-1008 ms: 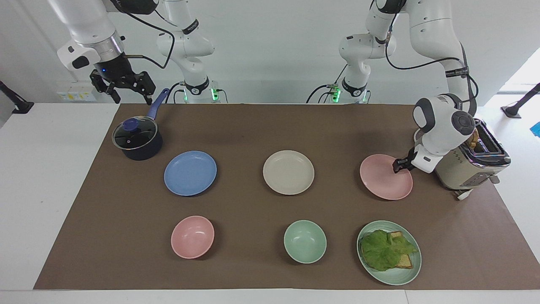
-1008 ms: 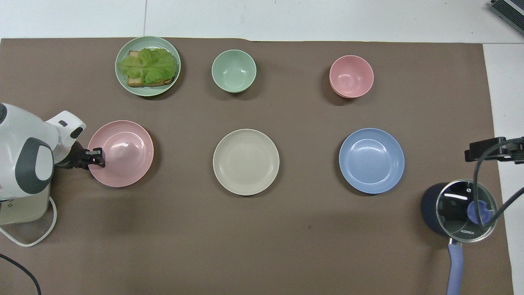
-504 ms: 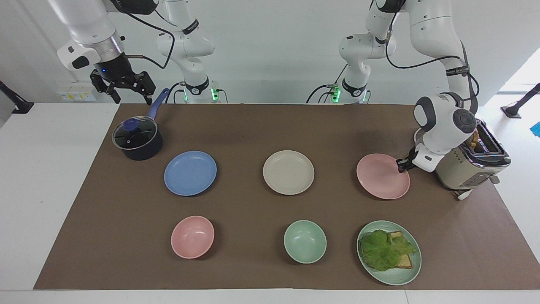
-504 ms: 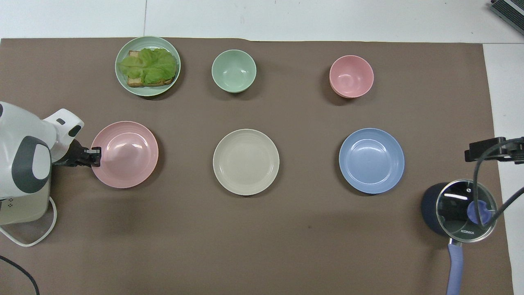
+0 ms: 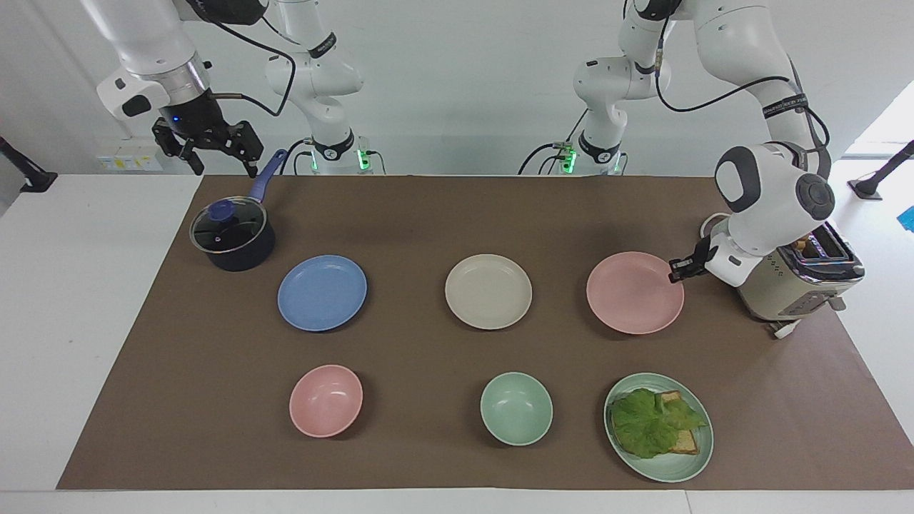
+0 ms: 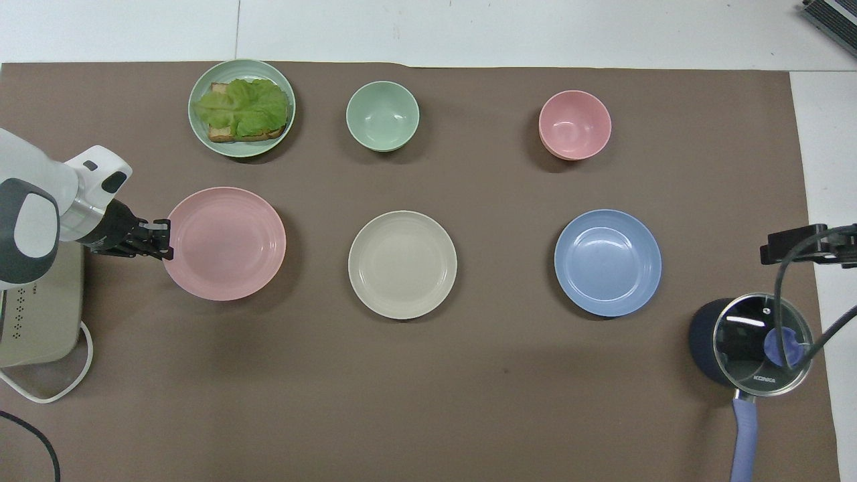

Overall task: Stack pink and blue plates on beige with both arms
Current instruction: 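Grasp the pink bowl rim with the left gripper and lift it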

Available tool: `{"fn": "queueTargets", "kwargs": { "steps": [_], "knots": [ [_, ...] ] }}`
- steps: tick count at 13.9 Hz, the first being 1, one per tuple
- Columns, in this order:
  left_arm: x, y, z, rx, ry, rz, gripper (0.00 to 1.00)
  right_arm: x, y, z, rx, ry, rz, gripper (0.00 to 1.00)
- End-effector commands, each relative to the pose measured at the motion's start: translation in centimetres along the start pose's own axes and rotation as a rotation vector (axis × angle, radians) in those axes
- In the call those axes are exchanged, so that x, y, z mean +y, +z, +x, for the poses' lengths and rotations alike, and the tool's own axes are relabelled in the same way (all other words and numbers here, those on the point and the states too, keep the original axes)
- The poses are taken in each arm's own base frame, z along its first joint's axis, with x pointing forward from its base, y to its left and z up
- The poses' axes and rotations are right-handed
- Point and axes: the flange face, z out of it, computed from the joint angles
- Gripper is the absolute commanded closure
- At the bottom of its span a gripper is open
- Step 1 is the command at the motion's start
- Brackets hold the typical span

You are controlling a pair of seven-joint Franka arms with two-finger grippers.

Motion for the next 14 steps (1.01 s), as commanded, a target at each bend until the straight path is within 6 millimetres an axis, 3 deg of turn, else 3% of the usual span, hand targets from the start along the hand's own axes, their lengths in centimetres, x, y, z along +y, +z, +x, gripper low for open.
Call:
{"fn": "queueTargets", "kwargs": {
  "steps": [1,6,8,12,14],
  "knots": [
    [3.2,-1.6,-1.2,-0.006,0.017,-0.069,1.0,0.7,-0.1,-0.7,0.01,-0.016,-0.001,0.0],
    [10.1,-0.7,-2.9,-0.022,0.081,-0.111,1.0,1.5,0.5,-0.7,0.004,-0.005,-0.001,0.0],
    [13.9,0.0,-4.0,-0.029,0.12,-0.103,1.0,1.4,0.8,-0.4,0.028,-0.006,0.007,0.0],
    [19.8,1.2,-6.0,0.004,0.142,-0.103,1.0,0.4,5.1,1.1,0.056,-0.023,0.012,0.0],
    [23.1,3.1,-6.9,0.029,0.145,-0.104,1.0,-0.1,7.9,2.8,0.053,-0.045,0.007,0.0]
  ]
}}
